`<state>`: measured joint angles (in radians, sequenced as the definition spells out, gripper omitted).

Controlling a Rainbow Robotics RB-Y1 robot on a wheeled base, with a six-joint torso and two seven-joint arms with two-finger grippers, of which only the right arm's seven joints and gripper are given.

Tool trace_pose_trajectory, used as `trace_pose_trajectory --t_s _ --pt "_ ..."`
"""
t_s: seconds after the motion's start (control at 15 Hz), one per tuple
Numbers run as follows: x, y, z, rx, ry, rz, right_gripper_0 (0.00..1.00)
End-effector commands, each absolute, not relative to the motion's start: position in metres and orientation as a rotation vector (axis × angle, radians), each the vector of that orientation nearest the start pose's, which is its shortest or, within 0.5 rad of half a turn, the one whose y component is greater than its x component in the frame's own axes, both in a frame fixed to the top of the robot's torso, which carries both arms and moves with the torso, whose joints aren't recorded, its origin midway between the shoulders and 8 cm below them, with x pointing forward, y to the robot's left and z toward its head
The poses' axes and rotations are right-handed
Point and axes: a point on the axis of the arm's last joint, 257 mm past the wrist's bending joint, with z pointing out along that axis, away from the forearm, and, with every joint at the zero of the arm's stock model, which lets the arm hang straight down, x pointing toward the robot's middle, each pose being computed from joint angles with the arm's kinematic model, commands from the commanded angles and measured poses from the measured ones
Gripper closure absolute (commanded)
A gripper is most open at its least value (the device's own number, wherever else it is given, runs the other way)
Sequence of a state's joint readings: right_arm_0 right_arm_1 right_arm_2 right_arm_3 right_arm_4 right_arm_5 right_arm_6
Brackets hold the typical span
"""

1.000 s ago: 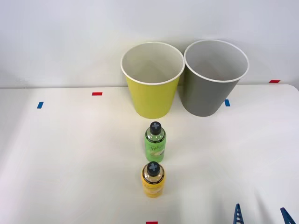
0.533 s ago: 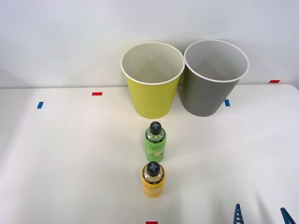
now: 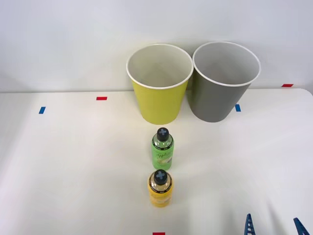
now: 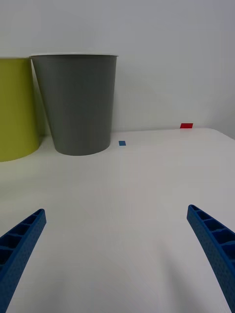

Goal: Put cans in the gray bin, plastic bottles in the light green bin

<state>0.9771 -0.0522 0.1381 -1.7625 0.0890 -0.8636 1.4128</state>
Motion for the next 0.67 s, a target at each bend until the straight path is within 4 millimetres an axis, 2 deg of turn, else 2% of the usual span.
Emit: trace_pose_trajectory --t_s 0.07,0.67 --pt "0.2193 -0.2618 -0.2721 0.082 1.442 -0.050 0.00" --pt "0.2193 -0.2618 -0.2721 0.082 1.442 -0.050 0.00"
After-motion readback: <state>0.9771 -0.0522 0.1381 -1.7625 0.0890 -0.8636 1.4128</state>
